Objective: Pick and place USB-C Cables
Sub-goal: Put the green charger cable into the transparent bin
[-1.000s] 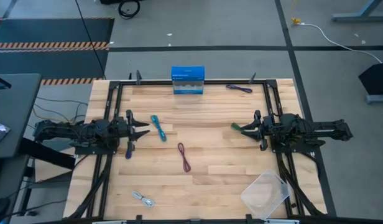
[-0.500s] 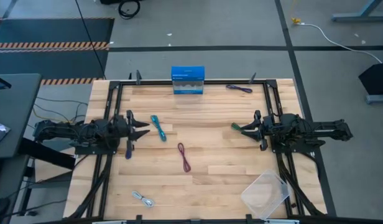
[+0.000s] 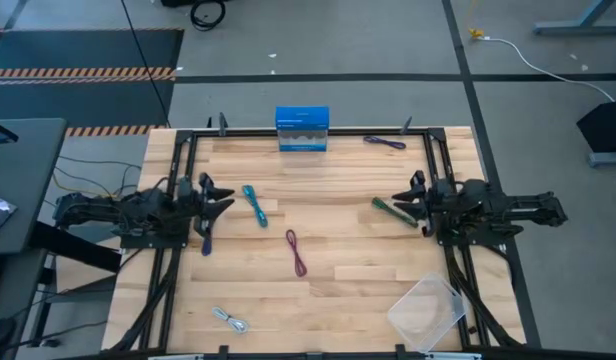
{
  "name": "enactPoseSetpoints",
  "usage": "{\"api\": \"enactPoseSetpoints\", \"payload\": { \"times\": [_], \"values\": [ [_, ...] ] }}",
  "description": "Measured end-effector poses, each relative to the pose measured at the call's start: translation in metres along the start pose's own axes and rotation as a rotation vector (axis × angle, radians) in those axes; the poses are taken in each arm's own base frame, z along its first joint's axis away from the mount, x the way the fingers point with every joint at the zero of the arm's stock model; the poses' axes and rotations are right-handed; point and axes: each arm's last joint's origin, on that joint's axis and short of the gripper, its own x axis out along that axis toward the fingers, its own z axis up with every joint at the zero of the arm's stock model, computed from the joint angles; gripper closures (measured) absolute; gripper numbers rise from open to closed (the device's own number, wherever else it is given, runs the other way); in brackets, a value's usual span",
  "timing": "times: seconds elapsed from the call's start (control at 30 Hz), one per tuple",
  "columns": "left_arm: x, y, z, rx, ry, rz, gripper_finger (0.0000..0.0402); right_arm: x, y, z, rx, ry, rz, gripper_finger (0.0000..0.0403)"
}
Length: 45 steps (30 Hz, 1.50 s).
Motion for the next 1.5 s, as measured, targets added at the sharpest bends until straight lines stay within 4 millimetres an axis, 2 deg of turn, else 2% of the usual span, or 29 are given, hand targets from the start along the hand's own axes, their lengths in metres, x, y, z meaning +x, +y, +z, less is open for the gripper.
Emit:
{"api": "enactPoseSetpoints", "payload": {
  "times": [0.17, 0.37, 0.5, 0.67, 0.83, 1.03, 1.17, 1.37, 1.5],
  "values": [
    [0.0, 0.002, 0.002, 0.071, -0.027, 0.086, 0.026, 0.0, 0.0, 0.008, -0.041, -0.092, -0.048, 0.0295],
    [0.0, 0.004, 0.002, 0.073, -0.034, 0.137, 0.026, 0.002, -0.003, 0.007, -0.082, -0.057, -0.131, 0.0295],
    [0.0, 0.004, 0.002, 0.075, -0.03, 0.138, 0.026, 0.009, 0.0, 0.024, -0.102, 0.014, -0.189, 0.0295],
    [0.0, 0.003, 0.003, 0.146, -0.02, 0.138, 0.0259, 0.031, 0.005, 0.053, -0.153, 0.233, -0.26, 0.0295],
    [0.005, -0.002, 0.02, 0.181, 0.062, 0.131, 0.0252, 0.063, 0.007, 0.064, -0.197, 0.664, -0.373, 0.0293],
    [0.015, -0.008, 0.033, 0.231, 0.246, 0.155, 0.0231, 0.099, 0.001, 0.055, -0.194, 1.157, -0.511, 0.0266],
    [0.025, -0.011, 0.033, 0.252, 0.296, 0.161, 0.0214, 0.117, -0.008, 0.035, -0.15, 1.401, -0.57, 0.0227],
    [0.033, -0.011, 0.022, 0.237, 0.376, 0.178, 0.0193, 0.117, -0.026, -0.008, -0.069, 1.702, -0.732, 0.0164],
    [0.035, -0.013, 0.019, 0.201, 0.395, 0.174, 0.0192, 0.119, -0.033, -0.028, 0.01, 1.725, -0.725, 0.0148]
  ]
}}
